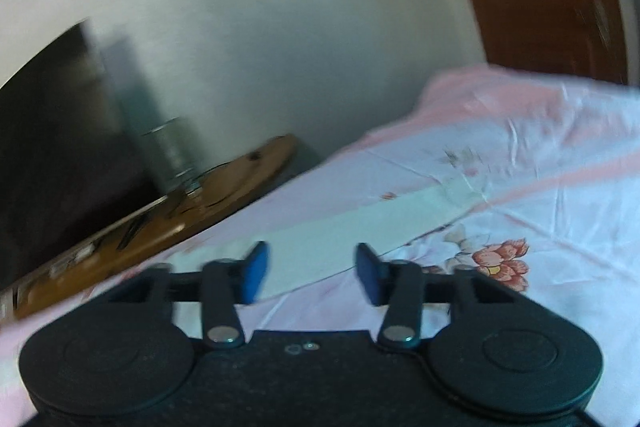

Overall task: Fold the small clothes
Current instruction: 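Grasp the cuff of the sleeve nearest the right tool with the right tool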

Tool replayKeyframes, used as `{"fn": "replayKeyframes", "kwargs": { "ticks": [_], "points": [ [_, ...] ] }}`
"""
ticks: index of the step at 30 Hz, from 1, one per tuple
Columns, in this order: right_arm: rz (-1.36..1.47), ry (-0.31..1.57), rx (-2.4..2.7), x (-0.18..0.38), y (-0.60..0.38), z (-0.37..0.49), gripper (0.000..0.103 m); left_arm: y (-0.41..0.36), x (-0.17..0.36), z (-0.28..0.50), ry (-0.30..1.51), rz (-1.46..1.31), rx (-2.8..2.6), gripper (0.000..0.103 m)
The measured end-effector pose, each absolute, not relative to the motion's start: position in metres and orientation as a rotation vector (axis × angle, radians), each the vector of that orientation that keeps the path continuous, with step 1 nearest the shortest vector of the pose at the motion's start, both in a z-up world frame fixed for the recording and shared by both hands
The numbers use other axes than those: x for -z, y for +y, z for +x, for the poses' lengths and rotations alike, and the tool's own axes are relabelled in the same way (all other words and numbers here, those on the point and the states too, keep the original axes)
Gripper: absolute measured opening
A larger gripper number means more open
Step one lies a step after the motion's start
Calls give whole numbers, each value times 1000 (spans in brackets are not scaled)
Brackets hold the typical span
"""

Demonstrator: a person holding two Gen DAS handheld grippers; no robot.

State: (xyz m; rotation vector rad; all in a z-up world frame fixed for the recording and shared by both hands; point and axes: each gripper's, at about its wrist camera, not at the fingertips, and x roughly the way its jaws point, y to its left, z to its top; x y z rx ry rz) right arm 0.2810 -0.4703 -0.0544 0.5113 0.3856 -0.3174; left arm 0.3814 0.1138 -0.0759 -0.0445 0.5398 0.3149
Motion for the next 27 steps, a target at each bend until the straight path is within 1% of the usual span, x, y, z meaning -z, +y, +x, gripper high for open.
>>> {"fn": "replayKeyframes", "kwargs": {
  "ticks": [6,8,9,10,11,13,15,16,19,22,27],
  "points": [
    [767,410,473,126,-562,329,39,131,123,406,670,-69,-266,103],
    [836,404,508,144,-581,335,40,132,135,409,697,-75,-275,103],
    [860,398,513,151,-589,338,37,132,140,412,712,-86,-273,103],
    [874,377,503,154,-593,340,36,132,141,414,712,-85,-273,103],
    [881,369,490,156,-596,343,38,132,141,417,706,-83,-270,103],
    [873,373,473,156,-599,352,37,132,142,421,715,-90,-272,103],
    [823,405,486,155,-599,364,20,132,144,421,721,-82,-274,103],
    [796,425,496,154,-598,368,5,132,144,422,728,-76,-270,103],
    [678,447,540,143,-585,381,5,135,137,420,736,-79,-220,103],
    [554,426,483,118,-555,396,4,140,132,407,714,-85,-181,103],
    [333,414,206,71,-438,433,4,153,128,386,703,-46,-225,103]
  ]
}}
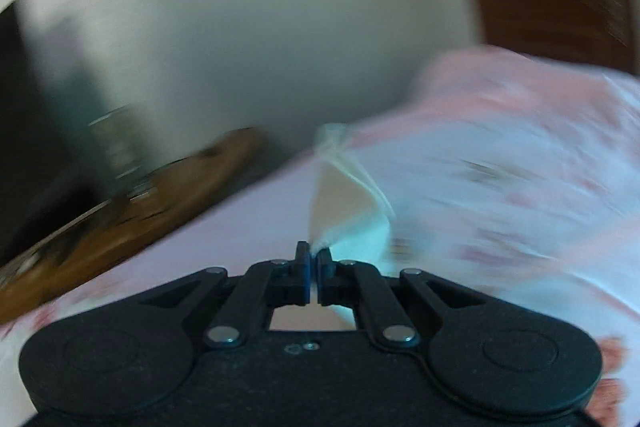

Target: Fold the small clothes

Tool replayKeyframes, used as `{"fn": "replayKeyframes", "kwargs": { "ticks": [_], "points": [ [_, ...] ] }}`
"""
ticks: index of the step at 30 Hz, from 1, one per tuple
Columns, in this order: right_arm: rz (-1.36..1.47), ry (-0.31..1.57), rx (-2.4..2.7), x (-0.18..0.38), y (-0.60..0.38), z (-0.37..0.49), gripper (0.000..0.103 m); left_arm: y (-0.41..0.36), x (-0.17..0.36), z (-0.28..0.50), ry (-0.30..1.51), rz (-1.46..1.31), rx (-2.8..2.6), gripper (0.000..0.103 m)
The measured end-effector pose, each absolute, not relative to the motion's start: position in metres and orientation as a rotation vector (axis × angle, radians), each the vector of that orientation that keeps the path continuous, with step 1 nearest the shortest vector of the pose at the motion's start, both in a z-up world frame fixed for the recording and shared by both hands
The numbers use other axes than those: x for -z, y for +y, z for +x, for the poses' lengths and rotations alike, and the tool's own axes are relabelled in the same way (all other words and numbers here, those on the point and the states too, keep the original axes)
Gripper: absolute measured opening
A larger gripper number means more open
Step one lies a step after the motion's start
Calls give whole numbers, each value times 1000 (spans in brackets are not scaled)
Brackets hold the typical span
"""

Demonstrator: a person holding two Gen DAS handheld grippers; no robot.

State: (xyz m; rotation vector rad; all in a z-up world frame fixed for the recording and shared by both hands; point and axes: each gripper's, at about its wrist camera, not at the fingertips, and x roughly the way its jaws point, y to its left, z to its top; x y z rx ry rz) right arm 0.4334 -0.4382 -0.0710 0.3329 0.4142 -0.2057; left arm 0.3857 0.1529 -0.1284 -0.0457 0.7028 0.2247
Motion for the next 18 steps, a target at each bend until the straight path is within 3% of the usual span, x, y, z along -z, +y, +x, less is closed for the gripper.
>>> {"fn": "replayKeyframes", "kwargs": {
  "ticks": [9,15,16,18],
  "points": [
    [91,555,-267,97,-172,480,4,189,137,370,730,-27,-250,103],
    [-11,611,-323,132,-82,496,5,193,142,369,716,-76,-249,103],
    [-19,617,-328,135,-77,498,7,193,142,369,717,-77,-248,103],
    [-22,608,-381,131,-75,494,26,194,142,370,716,-83,-245,103]
  ]
}}
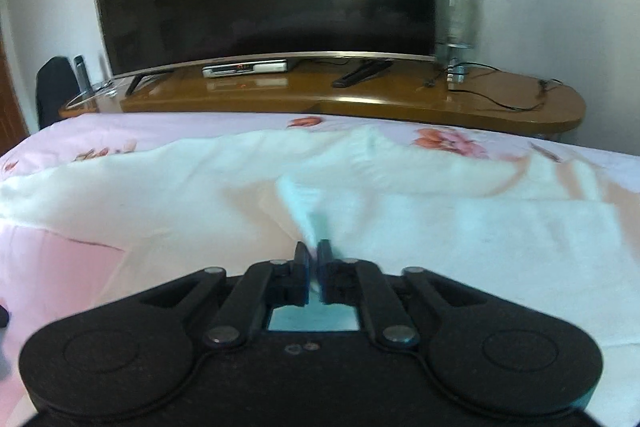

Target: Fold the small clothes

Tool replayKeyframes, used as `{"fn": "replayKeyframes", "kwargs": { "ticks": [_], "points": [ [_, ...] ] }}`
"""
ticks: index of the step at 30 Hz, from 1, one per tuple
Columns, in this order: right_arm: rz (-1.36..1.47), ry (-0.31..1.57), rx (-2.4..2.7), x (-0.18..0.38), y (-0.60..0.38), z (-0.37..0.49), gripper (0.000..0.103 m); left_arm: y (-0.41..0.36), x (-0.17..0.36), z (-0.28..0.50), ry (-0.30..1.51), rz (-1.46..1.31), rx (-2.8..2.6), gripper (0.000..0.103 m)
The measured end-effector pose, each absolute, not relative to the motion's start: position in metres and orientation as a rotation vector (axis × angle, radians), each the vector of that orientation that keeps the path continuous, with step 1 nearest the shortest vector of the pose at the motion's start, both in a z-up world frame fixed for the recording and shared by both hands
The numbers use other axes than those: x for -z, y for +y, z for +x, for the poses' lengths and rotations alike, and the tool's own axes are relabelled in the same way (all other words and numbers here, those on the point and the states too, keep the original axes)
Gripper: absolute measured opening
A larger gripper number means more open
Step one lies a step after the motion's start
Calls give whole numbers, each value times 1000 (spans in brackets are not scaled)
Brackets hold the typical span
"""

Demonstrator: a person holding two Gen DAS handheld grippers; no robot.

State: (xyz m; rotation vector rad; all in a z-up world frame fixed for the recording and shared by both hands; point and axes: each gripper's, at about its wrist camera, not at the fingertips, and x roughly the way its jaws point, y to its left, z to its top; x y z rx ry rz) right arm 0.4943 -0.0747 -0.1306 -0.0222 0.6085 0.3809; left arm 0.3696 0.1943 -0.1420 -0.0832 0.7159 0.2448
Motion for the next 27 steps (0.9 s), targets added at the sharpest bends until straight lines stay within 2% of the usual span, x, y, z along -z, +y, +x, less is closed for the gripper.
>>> {"fn": "replayKeyframes", "kwargs": {
  "ticks": [1,4,6,7,9,14,17,21,22,23,24,27],
  "points": [
    [-20,595,-409,128,-79,488,39,194,142,369,715,-82,-244,103],
    [-36,545,-439,117,-98,459,35,191,137,371,714,-68,-254,103],
    [-35,542,-401,110,-114,445,33,181,123,372,649,-114,-235,102],
    [-33,534,-367,108,-128,437,33,173,115,375,613,-149,-200,84],
    [-12,526,-307,103,-157,425,34,146,101,394,594,-201,-124,62],
    [79,536,-187,99,-217,400,35,86,110,464,687,-446,133,62],
    [95,540,-154,103,-235,390,35,62,127,500,753,-512,149,62],
    [141,539,-107,110,-262,378,35,46,134,520,753,-546,138,62],
    [170,541,-87,112,-271,375,35,42,134,523,750,-531,136,58],
    [188,543,-67,113,-275,377,35,37,133,525,747,-495,134,40],
    [209,548,-43,116,-283,378,35,33,135,530,768,-452,130,5],
    [271,573,10,123,-304,384,36,45,130,524,734,-475,141,3]
  ]
}}
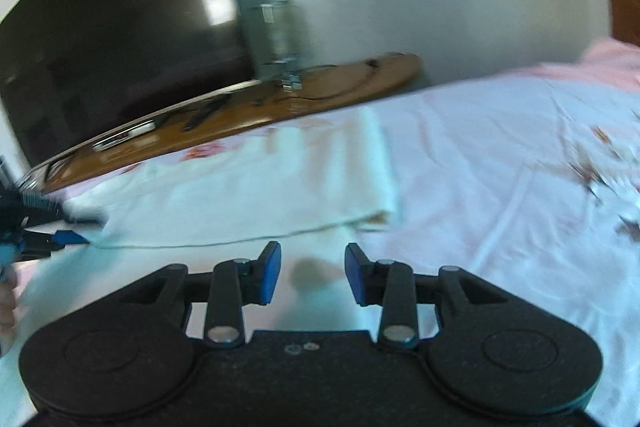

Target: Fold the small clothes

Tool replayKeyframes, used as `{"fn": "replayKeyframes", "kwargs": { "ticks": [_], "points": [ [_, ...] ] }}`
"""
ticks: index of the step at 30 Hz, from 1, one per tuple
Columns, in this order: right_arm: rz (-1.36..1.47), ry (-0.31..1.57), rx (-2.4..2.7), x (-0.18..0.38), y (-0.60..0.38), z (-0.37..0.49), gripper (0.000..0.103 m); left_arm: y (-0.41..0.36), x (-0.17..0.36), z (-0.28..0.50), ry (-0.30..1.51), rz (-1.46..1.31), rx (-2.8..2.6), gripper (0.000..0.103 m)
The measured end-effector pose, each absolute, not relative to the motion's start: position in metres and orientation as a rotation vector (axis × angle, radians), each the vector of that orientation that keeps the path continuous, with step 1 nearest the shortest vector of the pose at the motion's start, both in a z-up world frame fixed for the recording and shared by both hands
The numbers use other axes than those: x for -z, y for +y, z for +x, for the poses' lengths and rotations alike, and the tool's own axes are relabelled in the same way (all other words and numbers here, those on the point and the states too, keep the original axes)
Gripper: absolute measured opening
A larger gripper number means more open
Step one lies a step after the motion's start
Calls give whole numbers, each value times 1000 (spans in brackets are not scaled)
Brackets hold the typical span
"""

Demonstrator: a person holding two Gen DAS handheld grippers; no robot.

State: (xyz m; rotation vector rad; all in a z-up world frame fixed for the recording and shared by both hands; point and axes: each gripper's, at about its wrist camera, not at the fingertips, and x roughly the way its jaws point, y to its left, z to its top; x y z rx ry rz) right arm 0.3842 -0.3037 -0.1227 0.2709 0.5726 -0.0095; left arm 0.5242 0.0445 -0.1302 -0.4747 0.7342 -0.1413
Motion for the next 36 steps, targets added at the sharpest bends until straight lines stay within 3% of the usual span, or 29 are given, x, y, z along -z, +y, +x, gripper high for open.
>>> {"fn": "replayKeyframes", "kwargs": {
  "ticks": [5,10,15,17,30,33,36],
  "points": [
    [262,603,27,125,-315,398,36,76,119,516,686,-460,109,3],
    [205,632,16,128,-306,417,33,88,128,520,748,-420,118,3],
    [187,637,-1,129,-301,427,11,97,138,510,728,-488,77,3],
    [172,628,3,130,-300,427,6,97,142,509,732,-493,78,3],
    [166,627,12,134,-303,427,6,101,134,503,736,-387,16,7],
    [141,612,12,127,-310,422,25,110,119,489,698,-336,-81,10],
    [149,529,-49,110,-323,412,16,102,97,484,608,-301,-62,13]
  ]
}}
